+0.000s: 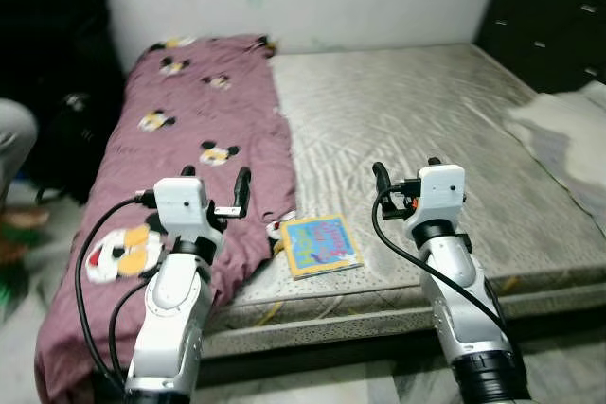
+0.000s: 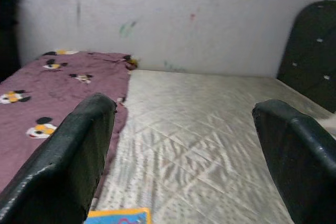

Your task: Clean up the room

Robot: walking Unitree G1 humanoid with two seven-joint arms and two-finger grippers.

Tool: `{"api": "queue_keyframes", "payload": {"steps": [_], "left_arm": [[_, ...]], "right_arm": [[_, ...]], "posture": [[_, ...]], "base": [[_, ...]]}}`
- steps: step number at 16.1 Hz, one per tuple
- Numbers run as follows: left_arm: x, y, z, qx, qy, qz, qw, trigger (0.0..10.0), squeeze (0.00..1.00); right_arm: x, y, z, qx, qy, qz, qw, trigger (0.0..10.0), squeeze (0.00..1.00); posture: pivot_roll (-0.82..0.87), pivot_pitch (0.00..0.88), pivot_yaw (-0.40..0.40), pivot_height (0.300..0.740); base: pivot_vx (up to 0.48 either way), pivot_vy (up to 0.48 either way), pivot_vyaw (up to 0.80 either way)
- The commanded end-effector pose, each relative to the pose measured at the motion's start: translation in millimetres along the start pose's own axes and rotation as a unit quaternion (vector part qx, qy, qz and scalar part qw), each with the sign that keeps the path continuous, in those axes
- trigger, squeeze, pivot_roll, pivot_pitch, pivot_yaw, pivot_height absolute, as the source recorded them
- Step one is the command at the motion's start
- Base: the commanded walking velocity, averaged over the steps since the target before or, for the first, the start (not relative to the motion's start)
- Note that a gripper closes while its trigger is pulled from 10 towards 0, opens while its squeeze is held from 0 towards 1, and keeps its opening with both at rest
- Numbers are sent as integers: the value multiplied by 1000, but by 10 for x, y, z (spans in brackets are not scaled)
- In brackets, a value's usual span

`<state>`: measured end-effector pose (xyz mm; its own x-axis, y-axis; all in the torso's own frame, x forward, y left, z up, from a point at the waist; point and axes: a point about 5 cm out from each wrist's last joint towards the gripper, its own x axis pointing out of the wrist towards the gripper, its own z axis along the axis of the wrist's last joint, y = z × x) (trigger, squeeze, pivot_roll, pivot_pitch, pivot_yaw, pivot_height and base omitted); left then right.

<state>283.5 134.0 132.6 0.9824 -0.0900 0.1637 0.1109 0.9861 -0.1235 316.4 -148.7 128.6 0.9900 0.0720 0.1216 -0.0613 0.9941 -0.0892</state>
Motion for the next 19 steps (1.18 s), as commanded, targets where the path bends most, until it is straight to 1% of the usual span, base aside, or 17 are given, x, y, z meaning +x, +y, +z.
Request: {"api": "queue_keyframes", "payload": {"steps": [1,4,6,19], "left_arm": [[6,-25,28,-3,-6,-10,1000,10000,0],[7,-19,26,-2,-6,-9,1000,10000,0],[6,-16,26,-3,-7,-10,1000,10000,0],[5,-39,29,-9,-9,-19,1000,10000,0]], "right_arm": [[2,-7,19,1,-4,0,1000,10000,0],[3,0,9,1,-2,0,1000,10000,0],[2,10,16,-14,-6,7,1000,10000,0],[-6,-2,11,-8,-4,2,1000,10000,0]], "posture": [[-101,0,39,740],[-100,0,37,740],[-100,0,38,740],[-105,0,40,740]], "base": [[0,0,0],[0,0,0],[259,0,0],[358,0,0]]}}
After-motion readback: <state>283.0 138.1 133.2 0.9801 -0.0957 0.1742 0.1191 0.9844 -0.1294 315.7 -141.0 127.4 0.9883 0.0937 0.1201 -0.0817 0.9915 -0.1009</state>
